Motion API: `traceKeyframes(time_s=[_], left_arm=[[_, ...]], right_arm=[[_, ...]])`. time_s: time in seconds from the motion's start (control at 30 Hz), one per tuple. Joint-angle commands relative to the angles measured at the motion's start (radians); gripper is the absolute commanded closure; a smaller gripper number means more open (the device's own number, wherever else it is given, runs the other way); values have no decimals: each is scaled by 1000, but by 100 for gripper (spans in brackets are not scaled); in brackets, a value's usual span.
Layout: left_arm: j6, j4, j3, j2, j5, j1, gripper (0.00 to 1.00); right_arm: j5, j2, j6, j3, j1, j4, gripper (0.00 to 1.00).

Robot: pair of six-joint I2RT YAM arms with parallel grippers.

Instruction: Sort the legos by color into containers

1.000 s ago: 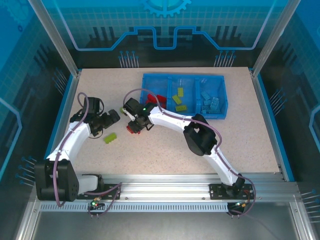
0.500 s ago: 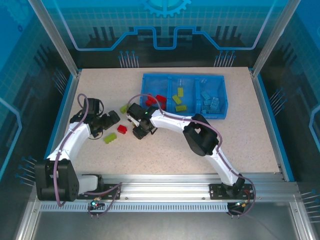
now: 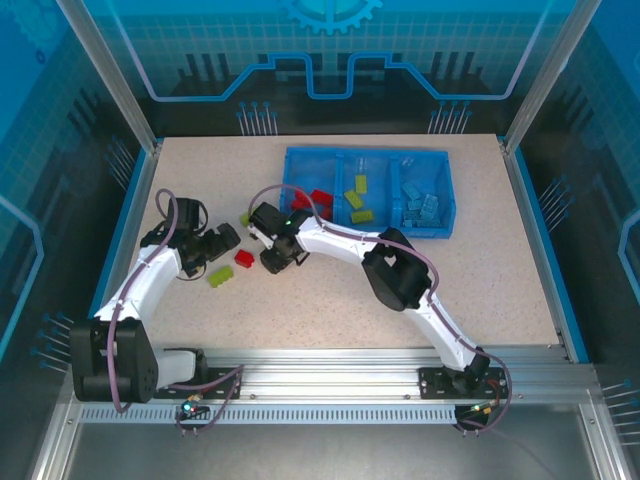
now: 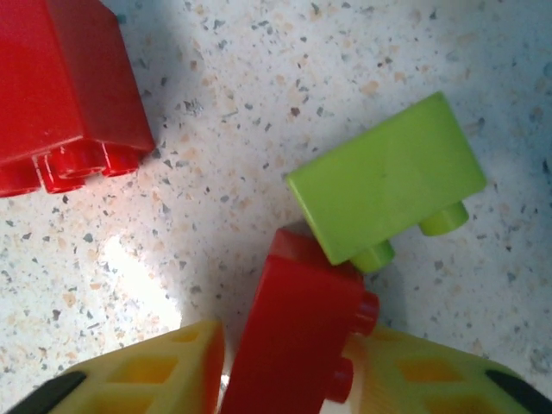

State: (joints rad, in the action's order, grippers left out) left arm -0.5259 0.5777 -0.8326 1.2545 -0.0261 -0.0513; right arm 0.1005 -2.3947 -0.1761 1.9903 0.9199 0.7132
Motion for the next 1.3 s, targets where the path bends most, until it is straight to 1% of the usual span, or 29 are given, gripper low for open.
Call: traceKeyframes(time_s=[0.0, 0.07, 0.1, 0.33, 0.4, 0.53, 0.63, 0.77, 0.87, 0.93, 1.03, 1.07, 1.1, 1.17, 1.27], left_arm=[[-10, -3, 17, -20, -25, -13, 1], [-10, -6, 20, -18, -25, -14, 1], [-11, -6, 20, -18, -25, -13, 1], [-13, -10, 30, -17, -26, -15, 1], [-9, -12, 33, -17, -26, -15, 1], [12, -3, 29, -9, -31, -15, 1], [33, 5, 32, -9, -23, -15, 1], [65, 5, 38, -6, -34, -12, 1], [104, 0, 35, 5, -53, 8, 1], [135, 11, 23, 24, -33, 47, 1], [172, 30, -5, 71, 7, 110, 1], [182, 34, -16, 88, 18, 129, 1], [194, 39, -26, 110, 27, 146, 1], [212, 45, -46, 140, 42, 170, 1], [235, 52, -69, 176, 67, 184, 1]], right_arm=[[-5, -26, -4, 24, -10, 41, 71], [1, -9, -10, 11, -10, 35, 79], [0, 1, -14, 4, -11, 29, 81], [-58, 169, -25, -70, -13, -37, 81], [-67, 205, -34, -70, -33, -44, 81], [-91, 243, -73, -56, -117, -50, 82], [-89, 249, -98, -34, -176, -46, 81], [-55, 223, -157, 13, -236, -8, 81], [-10, 156, -217, 105, -272, 91, 80], [9, 95, -240, 188, -288, 172, 80], [18, 13, -248, 292, -294, 256, 72], [15, -3, -247, 316, -294, 277, 71], [10, -16, -248, 335, -294, 290, 67], [8, -30, -254, 351, -296, 303, 59], [3, -30, -272, 349, -304, 313, 44]])
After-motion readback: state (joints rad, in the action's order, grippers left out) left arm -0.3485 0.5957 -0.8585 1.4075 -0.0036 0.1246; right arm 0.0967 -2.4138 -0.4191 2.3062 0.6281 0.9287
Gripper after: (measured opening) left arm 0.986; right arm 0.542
